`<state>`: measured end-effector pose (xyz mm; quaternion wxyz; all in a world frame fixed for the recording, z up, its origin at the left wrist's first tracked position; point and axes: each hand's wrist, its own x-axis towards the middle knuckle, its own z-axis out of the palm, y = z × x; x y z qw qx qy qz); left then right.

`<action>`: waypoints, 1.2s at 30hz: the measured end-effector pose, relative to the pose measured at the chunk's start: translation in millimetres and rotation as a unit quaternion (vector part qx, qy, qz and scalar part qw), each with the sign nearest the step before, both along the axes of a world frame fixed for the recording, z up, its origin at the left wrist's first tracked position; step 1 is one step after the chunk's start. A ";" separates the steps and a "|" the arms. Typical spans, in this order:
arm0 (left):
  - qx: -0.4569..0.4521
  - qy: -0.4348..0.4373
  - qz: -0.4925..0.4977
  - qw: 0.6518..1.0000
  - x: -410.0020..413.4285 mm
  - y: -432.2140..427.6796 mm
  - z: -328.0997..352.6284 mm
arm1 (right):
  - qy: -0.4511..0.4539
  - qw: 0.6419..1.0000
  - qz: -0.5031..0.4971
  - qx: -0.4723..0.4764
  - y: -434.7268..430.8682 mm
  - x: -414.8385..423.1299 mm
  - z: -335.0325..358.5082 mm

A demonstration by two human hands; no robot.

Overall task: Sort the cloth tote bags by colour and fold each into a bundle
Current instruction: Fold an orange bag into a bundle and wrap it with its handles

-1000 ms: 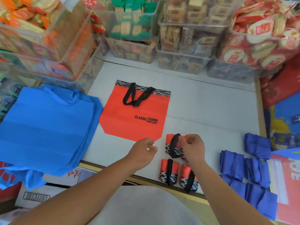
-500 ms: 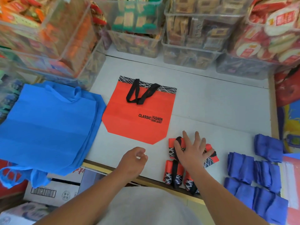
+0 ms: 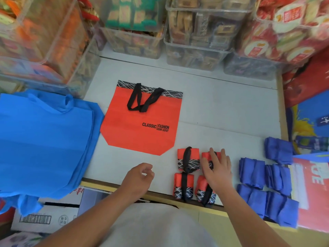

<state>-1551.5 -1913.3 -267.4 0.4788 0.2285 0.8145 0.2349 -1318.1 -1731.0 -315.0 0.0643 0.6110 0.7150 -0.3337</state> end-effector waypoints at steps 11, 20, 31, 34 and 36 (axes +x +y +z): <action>-0.015 0.051 -0.090 0.994 -5.4 -8.0 -7.2 | -0.109 0.974 0.180 0.084 -27.8 -35.6 -7.8; 0.031 0.248 -0.149 0.957 -109.5 -11.2 -33.9 | -0.051 0.980 0.137 0.133 -34.0 -41.4 12.5; 0.123 0.324 -0.330 0.878 -181.4 0.2 -88.0 | 0.090 0.975 0.200 0.040 -59.2 -137.0 23.4; 0.191 0.357 -0.314 0.859 -174.8 -7.5 -93.8 | 0.094 0.968 0.228 0.037 -63.3 -157.8 14.6; 0.224 0.347 -0.310 0.857 -175.3 -7.8 -91.9 | 0.084 0.962 0.256 0.042 -65.6 -166.7 10.7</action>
